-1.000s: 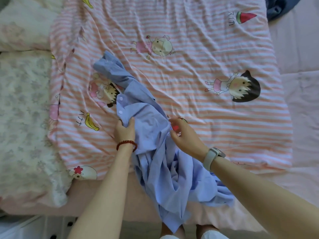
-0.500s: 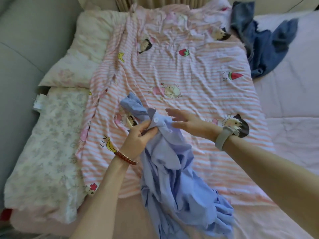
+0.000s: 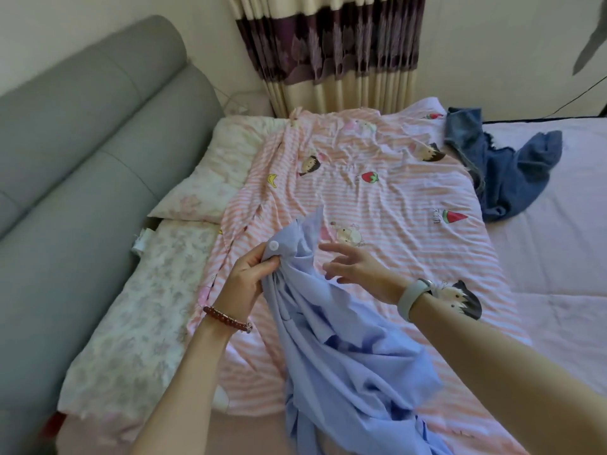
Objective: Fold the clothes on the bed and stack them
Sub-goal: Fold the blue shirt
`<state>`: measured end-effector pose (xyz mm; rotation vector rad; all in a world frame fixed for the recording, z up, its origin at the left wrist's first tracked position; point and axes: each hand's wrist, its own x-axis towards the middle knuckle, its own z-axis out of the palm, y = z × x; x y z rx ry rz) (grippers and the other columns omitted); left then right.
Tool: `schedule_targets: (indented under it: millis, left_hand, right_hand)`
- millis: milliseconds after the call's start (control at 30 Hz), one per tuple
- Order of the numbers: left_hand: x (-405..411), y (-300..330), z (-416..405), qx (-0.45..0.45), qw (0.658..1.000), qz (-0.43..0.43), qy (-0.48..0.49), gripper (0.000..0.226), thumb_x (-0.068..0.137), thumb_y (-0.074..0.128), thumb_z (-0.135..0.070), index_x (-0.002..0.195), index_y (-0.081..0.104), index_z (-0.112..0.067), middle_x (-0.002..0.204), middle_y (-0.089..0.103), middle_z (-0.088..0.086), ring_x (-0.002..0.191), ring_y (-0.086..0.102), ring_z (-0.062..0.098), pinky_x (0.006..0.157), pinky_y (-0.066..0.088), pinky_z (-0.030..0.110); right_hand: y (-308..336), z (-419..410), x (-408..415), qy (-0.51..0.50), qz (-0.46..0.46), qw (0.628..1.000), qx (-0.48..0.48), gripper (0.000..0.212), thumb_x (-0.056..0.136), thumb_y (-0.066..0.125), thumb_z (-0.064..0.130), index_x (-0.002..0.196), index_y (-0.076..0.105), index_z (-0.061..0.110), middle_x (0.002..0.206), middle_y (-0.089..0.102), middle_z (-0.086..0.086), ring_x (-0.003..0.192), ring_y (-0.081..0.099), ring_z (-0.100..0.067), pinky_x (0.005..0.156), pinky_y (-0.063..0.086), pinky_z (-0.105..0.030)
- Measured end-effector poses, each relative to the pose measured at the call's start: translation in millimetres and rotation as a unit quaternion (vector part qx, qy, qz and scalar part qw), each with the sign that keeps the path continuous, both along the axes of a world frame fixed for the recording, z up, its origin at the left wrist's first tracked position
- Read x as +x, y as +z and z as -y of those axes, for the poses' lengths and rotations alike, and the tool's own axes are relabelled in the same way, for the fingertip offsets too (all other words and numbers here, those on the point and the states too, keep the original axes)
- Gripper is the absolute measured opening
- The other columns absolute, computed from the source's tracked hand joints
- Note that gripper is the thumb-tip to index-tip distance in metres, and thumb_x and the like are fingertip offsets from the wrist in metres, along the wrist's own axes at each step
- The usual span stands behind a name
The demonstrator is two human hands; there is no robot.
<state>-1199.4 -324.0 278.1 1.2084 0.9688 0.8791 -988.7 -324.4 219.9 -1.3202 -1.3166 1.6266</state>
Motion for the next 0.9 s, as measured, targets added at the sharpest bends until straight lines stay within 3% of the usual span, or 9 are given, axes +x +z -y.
schedule_targets:
  millis: [67,133,233,333,400,500,633,800,900]
  left_hand:
    - [-5.4,0.7,3.4,-0.006,1.000,-0.006,0.006,0.023,0.081,0.052,-0.011,0.100,0.066,-0.014,0.091,0.071,-0.004,0.088,0.065,0.012,0.076,0.052,0.023]
    - [-5.2,-0.1,8.4,0.017,0.999,-0.048,-0.006,0.022,0.082,0.052,-0.014,0.100,0.063,-0.009,0.091,0.069,-0.001,0.088,0.063,0.013,0.077,0.051,0.024]
    - [7.6,-5.5,18.5,0.093,0.984,-0.139,-0.068,0.037,0.078,0.056,-0.029,0.092,0.060,0.004,0.082,0.057,0.012,0.079,0.053,0.018,0.073,0.043,0.033]
    - [23.9,-13.8,24.6,0.146,0.960,-0.209,-0.114,0.012,0.082,0.054,-0.026,0.086,0.065,-0.025,0.064,0.055,-0.010,0.063,0.049,0.000,0.065,0.038,0.016]
    - [30.7,-19.9,27.1,0.189,0.945,-0.240,-0.112,0.023,0.085,0.054,-0.015,0.096,0.064,-0.033,0.060,0.058,-0.009,0.055,0.048,-0.003,0.061,0.037,0.011]
    - [37.4,-25.7,28.3,0.272,0.910,-0.297,-0.101,0.028,0.082,0.052,-0.010,0.101,0.071,-0.018,0.072,0.067,0.003,0.064,0.055,0.008,0.061,0.042,0.017]
    - [49.1,-29.7,31.8,0.366,0.859,-0.336,-0.124,0.033,0.077,0.047,-0.015,0.099,0.071,-0.021,0.085,0.071,0.000,0.076,0.056,0.012,0.063,0.046,0.025]
    - [68.2,-39.2,42.7,0.431,0.815,-0.350,-0.167,0.034,0.071,0.040,-0.016,0.092,0.064,-0.028,0.071,0.067,-0.004,0.063,0.057,0.015,0.045,0.044,0.020]
    - [77.4,-47.3,48.6,0.461,0.794,-0.352,-0.180,0.030,0.071,0.038,-0.013,0.084,0.064,-0.023,0.071,0.066,-0.006,0.059,0.060,0.021,0.045,0.041,0.018]
  right_hand:
    - [13.7,-2.0,-6.0,-0.024,-0.041,0.999,-0.002,0.030,0.094,0.053,0.021,0.123,0.057,0.013,0.076,0.060,-0.003,0.073,0.057,-0.014,0.066,0.048,-0.021]
    - [28.1,-5.0,-8.7,-0.028,-0.098,0.993,-0.058,0.040,0.094,0.048,0.041,0.117,0.060,0.012,0.079,0.064,-0.004,0.072,0.060,-0.015,0.063,0.048,-0.021]
    - [47.7,-8.9,-11.8,0.044,-0.024,0.992,-0.112,0.057,0.082,0.049,0.063,0.106,0.064,0.014,0.087,0.066,-0.006,0.076,0.062,-0.018,0.067,0.051,-0.025]
    - [52.4,-10.5,-15.2,0.058,0.112,0.987,-0.099,0.032,0.090,0.060,0.032,0.093,0.065,0.000,0.078,0.061,-0.010,0.069,0.056,-0.018,0.066,0.053,-0.026]
    - [48.4,-7.5,-11.2,0.046,0.157,0.982,-0.100,0.017,0.089,0.057,0.014,0.089,0.063,-0.002,0.080,0.056,-0.015,0.070,0.053,-0.020,0.071,0.054,-0.030]
    - [46.5,-0.3,5.5,0.001,0.112,0.986,-0.125,0.032,0.089,0.061,0.030,0.093,0.066,-0.001,0.082,0.068,-0.011,0.073,0.065,-0.021,0.072,0.058,-0.031]
    - [45.6,7.2,23.2,0.013,0.068,0.981,-0.183,0.054,0.081,0.066,0.046,0.107,0.063,-0.001,0.090,0.070,-0.014,0.079,0.069,-0.026,0.076,0.057,-0.037]
    - [33.4,25.9,32.3,-0.011,0.041,0.976,-0.212,0.029,0.086,0.066,0.023,0.097,0.064,-0.005,0.081,0.067,-0.014,0.069,0.068,-0.024,0.064,0.056,-0.031]
    - [19.0,35.9,38.3,-0.049,0.067,0.977,-0.194,0.015,0.088,0.055,0.003,0.075,0.060,-0.001,0.065,0.057,-0.011,0.056,0.059,-0.019,0.071,0.056,-0.035]
